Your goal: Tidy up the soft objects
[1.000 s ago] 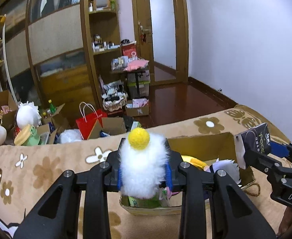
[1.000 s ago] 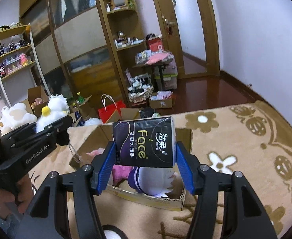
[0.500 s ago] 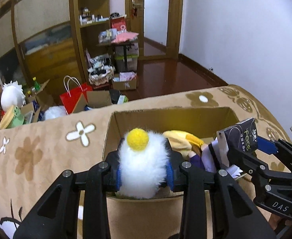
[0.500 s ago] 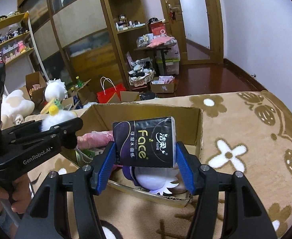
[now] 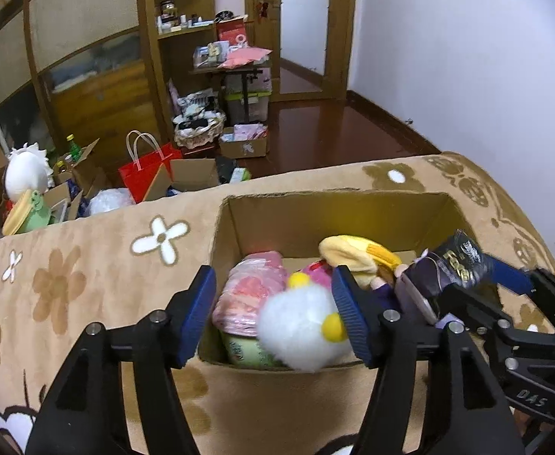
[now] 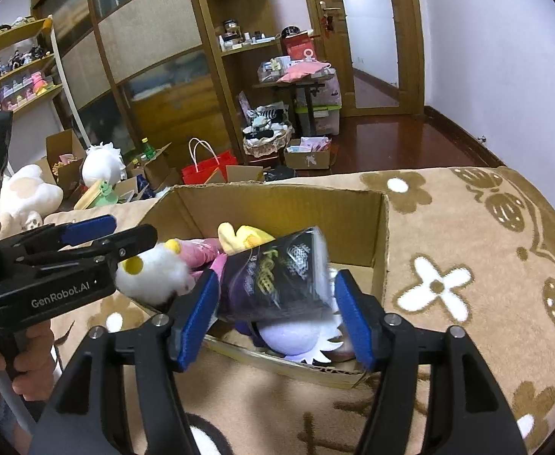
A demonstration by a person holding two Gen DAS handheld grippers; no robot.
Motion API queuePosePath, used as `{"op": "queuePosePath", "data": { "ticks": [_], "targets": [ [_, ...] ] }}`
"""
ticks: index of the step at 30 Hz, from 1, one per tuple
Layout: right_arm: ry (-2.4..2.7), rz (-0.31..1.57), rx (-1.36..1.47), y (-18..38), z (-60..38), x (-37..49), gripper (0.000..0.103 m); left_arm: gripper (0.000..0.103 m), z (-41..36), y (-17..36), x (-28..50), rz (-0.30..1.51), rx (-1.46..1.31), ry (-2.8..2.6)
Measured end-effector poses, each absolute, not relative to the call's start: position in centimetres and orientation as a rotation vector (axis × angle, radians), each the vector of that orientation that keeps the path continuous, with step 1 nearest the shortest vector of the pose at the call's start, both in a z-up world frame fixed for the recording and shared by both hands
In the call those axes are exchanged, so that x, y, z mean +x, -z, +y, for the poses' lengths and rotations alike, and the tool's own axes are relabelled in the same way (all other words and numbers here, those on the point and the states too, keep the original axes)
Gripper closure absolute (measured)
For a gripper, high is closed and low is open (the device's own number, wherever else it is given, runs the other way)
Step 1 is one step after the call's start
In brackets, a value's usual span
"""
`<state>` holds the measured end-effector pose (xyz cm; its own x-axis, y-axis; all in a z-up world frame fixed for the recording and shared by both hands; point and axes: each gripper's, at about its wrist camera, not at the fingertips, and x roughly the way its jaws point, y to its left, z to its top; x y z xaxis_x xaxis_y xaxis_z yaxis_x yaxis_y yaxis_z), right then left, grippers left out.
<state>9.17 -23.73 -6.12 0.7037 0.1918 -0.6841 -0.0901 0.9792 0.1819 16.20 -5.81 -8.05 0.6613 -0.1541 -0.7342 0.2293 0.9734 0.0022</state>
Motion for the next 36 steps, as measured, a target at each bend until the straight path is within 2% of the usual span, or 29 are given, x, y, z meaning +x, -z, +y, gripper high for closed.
{"op": "queuePosePath", "data": {
  "ticks": [8, 10, 15, 36],
  "targets": [
    [-0.116, 0.696, 0.135, 3.6, -24.1, 7.5, 0.003, 0.013, -5.5, 6.3, 14.7, 0.785, 0.152, 0.212],
    [-0.104, 0.678, 0.132, 2.9, -24.2, 7.0, 0.0, 0.012, -5.5, 5.9, 14.2, 0.779, 0.161, 0.227],
    [-0.084, 0.644, 0.125, 1.0, -24.4, 5.2, 0.0, 0.004, -5.3, 4.5, 11.9, 0.731, 0.185, 0.225],
    [0.007, 0.476, 0.049, -5.3, -24.7, -5.3, 0.0, 0.001, -2.1, -3.5, 2.8, 0.56, 0.146, 0.189]
  ]
}}
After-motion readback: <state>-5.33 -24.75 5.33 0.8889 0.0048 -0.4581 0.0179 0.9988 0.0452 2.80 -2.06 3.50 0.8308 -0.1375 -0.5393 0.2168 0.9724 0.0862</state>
